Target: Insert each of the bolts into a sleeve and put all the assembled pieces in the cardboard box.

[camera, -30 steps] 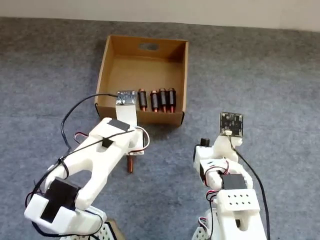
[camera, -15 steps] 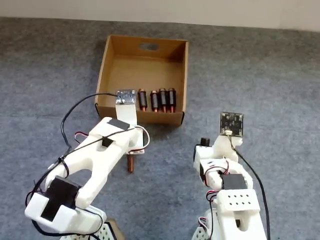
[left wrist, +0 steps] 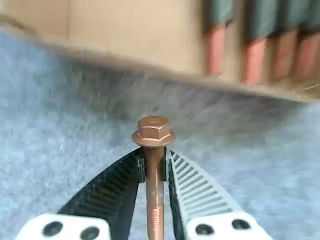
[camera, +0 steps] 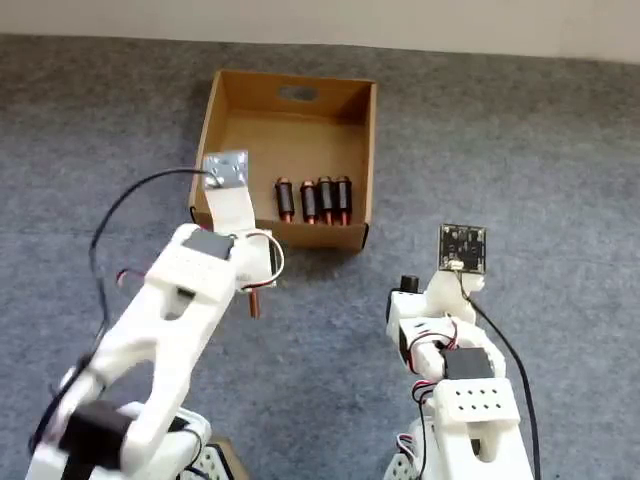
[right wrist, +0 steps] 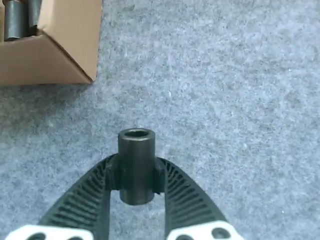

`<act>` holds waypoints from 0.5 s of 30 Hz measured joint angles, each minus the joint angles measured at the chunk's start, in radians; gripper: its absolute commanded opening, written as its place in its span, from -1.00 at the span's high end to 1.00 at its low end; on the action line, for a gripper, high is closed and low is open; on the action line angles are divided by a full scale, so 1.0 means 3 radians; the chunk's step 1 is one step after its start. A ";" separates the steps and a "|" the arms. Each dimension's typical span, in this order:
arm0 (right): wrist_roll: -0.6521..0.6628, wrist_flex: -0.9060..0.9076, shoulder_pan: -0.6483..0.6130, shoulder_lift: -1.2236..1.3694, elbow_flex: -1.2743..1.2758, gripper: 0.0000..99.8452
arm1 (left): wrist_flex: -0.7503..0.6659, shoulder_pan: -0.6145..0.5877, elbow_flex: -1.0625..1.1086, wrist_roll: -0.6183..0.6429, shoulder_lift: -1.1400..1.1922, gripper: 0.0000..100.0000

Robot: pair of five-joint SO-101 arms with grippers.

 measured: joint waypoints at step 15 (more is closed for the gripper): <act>0.0000 0.0639 -0.0399 -0.2332 0.0624 0.98 | -0.0332 0.0036 0.0343 0.0000 -0.2414 0.99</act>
